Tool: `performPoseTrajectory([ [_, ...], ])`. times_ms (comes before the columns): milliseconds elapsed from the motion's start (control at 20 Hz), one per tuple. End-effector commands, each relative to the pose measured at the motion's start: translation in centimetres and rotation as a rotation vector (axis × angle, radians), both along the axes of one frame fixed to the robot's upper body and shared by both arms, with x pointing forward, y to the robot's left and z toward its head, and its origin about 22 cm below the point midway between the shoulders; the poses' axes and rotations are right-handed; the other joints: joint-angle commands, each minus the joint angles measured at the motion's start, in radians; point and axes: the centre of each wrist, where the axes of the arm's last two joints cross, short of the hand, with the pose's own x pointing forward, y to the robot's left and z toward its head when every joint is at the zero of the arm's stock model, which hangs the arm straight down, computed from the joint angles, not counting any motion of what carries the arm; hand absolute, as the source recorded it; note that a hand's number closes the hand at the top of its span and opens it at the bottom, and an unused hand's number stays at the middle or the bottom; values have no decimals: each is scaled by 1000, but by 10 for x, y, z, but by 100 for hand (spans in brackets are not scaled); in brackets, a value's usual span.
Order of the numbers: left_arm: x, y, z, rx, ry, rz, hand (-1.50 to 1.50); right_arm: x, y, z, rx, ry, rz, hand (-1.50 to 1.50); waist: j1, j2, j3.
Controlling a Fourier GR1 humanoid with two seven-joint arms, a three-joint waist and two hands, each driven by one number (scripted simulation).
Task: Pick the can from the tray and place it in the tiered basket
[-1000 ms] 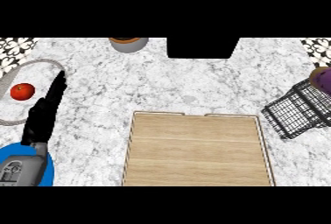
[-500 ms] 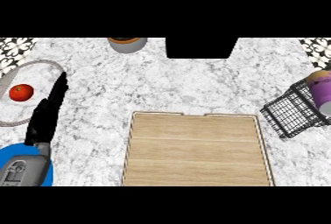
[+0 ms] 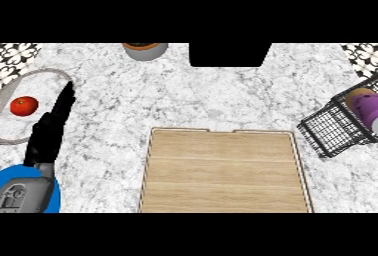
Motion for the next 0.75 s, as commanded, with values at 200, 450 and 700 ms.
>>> performPoseTrajectory([
  [200, -5, 3, -4, 1, -6, 0, 0, -63, -73, 17, 152, 109, -102, -150, 6, 6, 2],
  [450, -4, -6, -5, 9, -26, -13, 0, -103, -101, 27, 165, 118, -106, -150, 22, 16, 6],
  [700, 1, -9, 2, -13, -10, -14, 0, -123, -112, 15, 250, 77, -81, -150, 13, 13, 9],
])
